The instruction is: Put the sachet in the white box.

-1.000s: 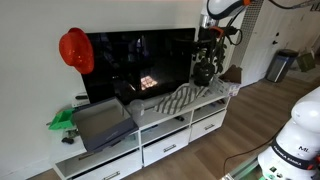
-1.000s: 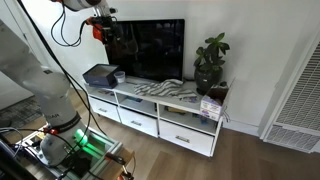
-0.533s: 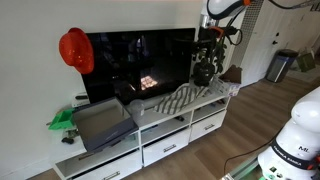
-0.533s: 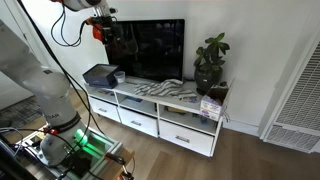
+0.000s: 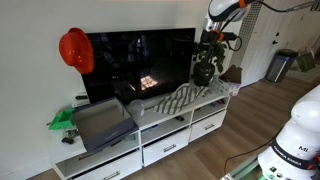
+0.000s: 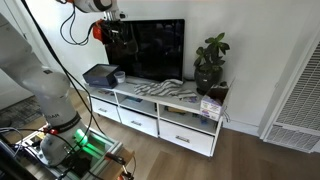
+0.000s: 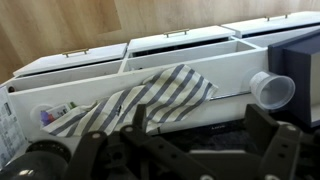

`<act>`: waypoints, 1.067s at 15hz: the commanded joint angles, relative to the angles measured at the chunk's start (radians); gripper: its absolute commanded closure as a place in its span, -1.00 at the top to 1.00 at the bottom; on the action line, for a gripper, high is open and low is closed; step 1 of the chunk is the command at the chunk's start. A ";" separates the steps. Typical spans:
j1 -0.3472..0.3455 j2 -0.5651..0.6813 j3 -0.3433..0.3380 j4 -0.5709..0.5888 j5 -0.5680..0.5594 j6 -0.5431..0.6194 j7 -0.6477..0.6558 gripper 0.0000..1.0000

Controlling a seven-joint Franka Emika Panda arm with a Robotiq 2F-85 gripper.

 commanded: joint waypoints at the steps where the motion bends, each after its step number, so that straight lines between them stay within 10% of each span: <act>1: -0.012 0.084 -0.087 -0.009 0.141 0.132 -0.088 1.00; 7: -0.041 0.266 -0.189 0.009 0.497 0.270 -0.406 1.00; 16: -0.227 0.571 -0.195 0.205 0.831 0.150 -0.640 1.00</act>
